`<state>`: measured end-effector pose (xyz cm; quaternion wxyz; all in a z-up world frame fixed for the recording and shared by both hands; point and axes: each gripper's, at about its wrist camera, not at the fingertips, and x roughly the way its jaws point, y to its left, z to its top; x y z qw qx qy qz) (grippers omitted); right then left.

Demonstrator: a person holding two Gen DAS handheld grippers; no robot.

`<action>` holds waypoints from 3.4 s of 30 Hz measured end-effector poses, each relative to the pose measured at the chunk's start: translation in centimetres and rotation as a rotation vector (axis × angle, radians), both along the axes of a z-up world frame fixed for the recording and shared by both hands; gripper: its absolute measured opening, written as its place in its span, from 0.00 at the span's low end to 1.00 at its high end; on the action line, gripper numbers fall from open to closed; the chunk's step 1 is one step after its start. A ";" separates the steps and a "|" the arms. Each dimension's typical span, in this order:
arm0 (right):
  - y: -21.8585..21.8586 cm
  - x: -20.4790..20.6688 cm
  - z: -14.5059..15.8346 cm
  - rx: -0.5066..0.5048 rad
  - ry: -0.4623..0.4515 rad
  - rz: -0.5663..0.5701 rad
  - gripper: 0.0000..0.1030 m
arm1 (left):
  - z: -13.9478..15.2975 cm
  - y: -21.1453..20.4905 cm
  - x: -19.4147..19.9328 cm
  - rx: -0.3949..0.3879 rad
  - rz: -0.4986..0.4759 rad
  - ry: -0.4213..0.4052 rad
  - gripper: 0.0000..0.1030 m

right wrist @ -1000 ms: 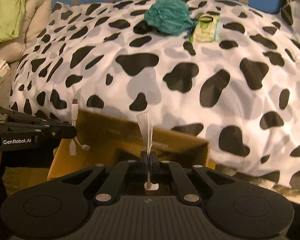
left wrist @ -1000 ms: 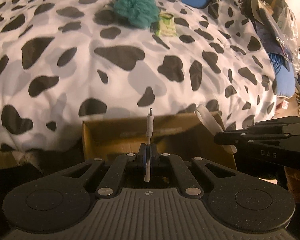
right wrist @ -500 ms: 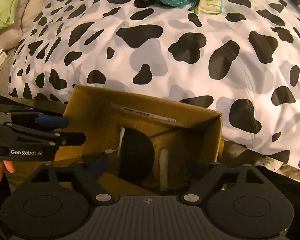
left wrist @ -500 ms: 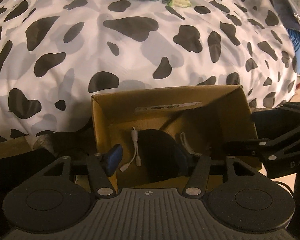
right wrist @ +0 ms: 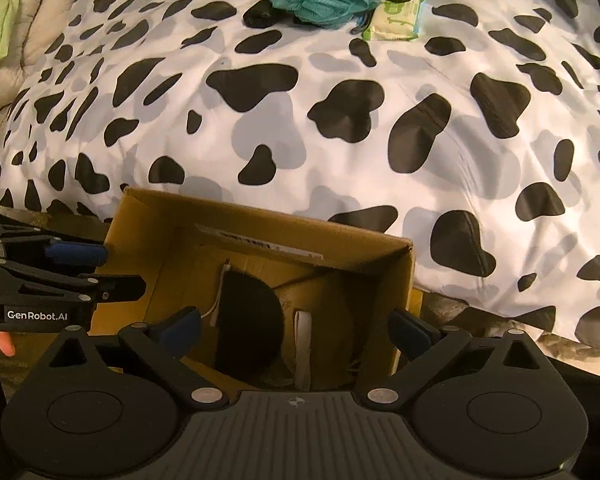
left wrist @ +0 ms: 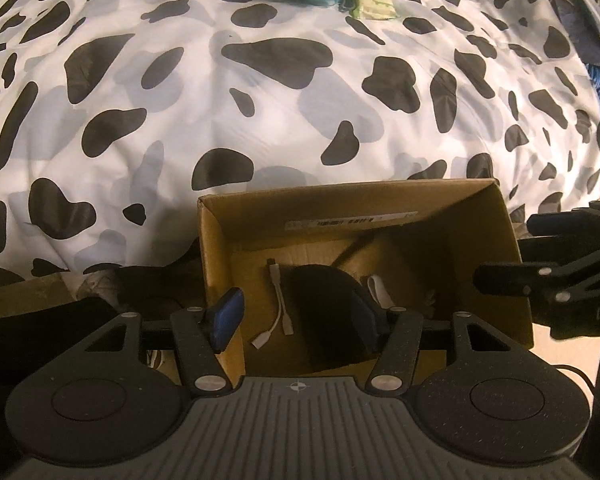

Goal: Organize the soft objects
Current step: 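Move both tools back from the box toward the bath puff and wipes, then lower the right tool onto the green wipes pack and grasp it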

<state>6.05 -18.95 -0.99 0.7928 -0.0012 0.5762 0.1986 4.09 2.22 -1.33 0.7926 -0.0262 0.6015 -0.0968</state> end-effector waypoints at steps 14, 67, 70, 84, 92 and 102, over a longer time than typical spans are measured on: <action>-1.2 0.3 1.7 -0.081 -0.219 -0.118 1.00 | 1.3 0.1 0.1 -0.019 0.014 -0.087 0.56; -1.5 4.3 3.8 -0.185 -0.441 -0.118 1.00 | 4.0 -0.4 2.1 0.070 0.018 -0.345 0.70; -1.7 5.1 3.7 -0.182 -0.455 -0.119 1.00 | 4.2 -0.4 2.8 0.068 0.010 -0.361 0.71; -2.9 10.6 3.2 -0.118 -0.483 -0.145 1.00 | 3.8 -0.1 7.4 0.073 -0.033 -0.402 0.71; -3.1 14.8 2.0 -0.099 -0.485 -0.171 1.00 | 3.7 0.5 9.8 0.063 -0.031 -0.415 0.71; -2.0 19.3 0.1 -0.108 -0.469 -0.161 0.99 | 3.7 0.9 12.1 0.074 -0.028 -0.404 0.71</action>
